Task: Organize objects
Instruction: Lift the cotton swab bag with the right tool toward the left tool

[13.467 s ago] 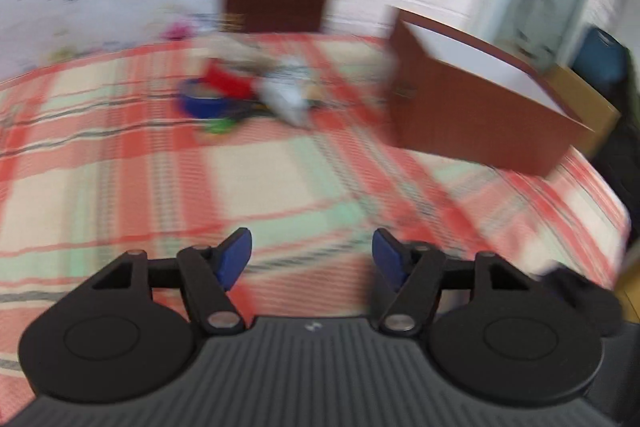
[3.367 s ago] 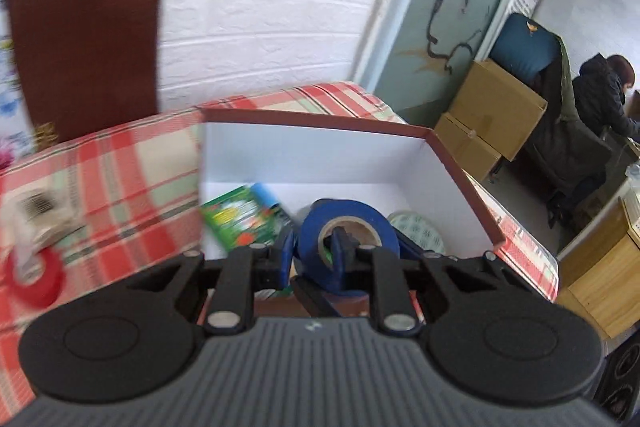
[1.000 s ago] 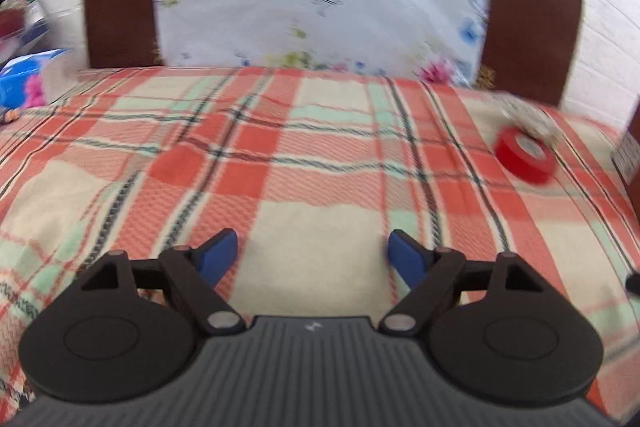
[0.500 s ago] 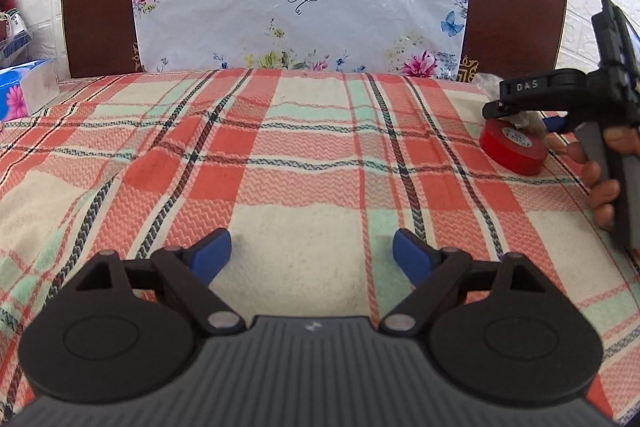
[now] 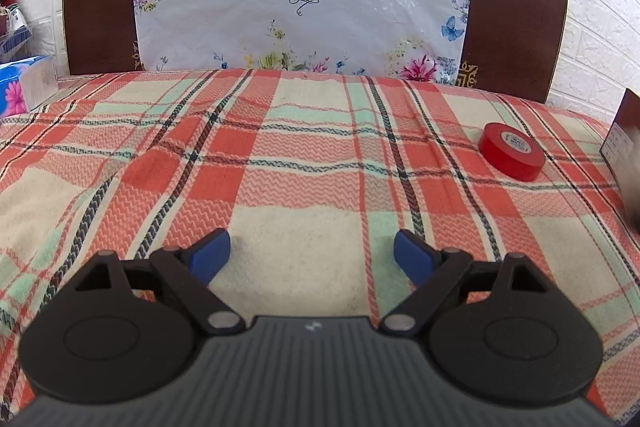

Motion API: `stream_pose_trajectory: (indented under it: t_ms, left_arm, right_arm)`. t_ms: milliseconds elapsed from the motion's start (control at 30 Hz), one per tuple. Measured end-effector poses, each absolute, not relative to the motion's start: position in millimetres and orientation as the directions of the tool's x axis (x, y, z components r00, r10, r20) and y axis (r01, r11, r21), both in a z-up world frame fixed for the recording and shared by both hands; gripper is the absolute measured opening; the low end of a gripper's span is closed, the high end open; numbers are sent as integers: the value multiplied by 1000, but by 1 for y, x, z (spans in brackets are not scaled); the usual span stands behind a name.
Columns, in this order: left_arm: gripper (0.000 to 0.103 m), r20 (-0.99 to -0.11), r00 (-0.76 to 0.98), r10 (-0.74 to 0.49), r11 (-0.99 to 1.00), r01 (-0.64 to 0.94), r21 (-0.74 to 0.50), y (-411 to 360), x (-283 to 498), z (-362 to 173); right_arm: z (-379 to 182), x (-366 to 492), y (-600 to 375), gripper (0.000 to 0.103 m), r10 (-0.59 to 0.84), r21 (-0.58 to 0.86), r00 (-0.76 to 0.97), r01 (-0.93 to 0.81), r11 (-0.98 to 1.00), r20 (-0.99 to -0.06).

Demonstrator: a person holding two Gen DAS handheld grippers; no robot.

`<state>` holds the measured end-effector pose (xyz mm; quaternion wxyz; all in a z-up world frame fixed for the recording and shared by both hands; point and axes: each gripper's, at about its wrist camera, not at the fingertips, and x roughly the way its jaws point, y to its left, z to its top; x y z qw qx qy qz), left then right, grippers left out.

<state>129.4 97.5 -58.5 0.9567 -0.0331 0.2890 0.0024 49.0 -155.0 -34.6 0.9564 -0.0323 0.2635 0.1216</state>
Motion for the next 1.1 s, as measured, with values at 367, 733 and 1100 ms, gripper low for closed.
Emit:
stream_pose_trajectory:
  t_ms: [367,733,1100]
  left_arm:
    - [100,-605,791,87,995,-100,13,89,87,-56]
    - [100,-612,788,75,996,-83,15,84,17,-56]
    - [92,-629,754,-191,963,19,-269,85,8,-33]
  right_arm:
    - [-63,30,-159,95,163,25,786,-184,983,-596]
    - [-67,-59,-185,96,91,-19,806,-125,992,-585]
    - [-69,-51,-194,102,138,0,804,-168,986,-578]
